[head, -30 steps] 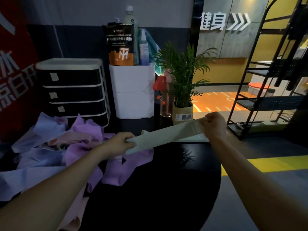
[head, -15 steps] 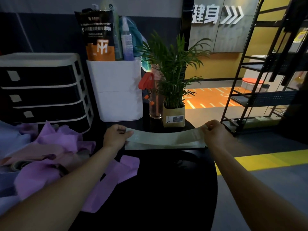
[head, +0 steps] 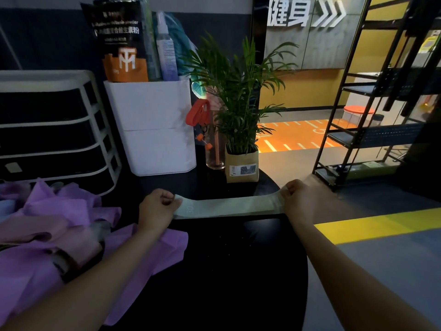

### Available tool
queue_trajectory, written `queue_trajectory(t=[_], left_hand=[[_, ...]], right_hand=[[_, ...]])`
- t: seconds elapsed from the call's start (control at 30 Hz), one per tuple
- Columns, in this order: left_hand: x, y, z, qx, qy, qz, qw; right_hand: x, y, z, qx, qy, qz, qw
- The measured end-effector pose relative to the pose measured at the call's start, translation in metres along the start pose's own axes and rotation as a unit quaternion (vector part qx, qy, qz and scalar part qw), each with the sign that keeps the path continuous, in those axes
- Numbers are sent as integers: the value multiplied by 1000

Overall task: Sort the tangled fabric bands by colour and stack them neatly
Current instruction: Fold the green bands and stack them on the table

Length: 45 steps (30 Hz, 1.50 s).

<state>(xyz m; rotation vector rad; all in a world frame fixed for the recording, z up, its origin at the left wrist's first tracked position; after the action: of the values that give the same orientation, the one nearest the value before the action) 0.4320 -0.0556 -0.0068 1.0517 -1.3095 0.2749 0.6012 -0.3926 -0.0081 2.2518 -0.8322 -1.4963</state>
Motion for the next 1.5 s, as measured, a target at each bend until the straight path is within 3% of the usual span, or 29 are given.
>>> queue_trajectory(t=[0.23,0.4,0.63,0.77,1.0,1.5], left_hand=[[-9,-3,6,-12,-18,57,998],[-13,-4,18,-25,-31,88,995],[-12,-9,25,-50,-60,98,992],[-17,-12,23,-53,-58,98,992],[-14,-7,25,-12,-87,45,995],[-15,-5,23,15,-83,20,996]], right_hand=[[-12,6,13,-22,32,60,997],[-43,-17,55,-87,124,62,986],[-70,-24,76,-81,217,121,965],[-89,-36,91,-132,316,108,933],[-78,-47,89,-213,301,118,922],[-78,-52,89,-230,284,146,919]])
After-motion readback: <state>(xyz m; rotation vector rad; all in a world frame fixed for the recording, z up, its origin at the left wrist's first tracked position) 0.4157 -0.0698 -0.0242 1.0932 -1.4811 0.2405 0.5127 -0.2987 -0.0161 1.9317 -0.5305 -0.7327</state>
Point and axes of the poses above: each hand's wrist, its own z-axis away from the middle knuckle, its own y-axis out of the back of the hand, x = y × z, the point moved 9 cm from there along -z, towards the middle knuckle, and after that the axes turned 7 degrees about y, right-handed, at the moved point
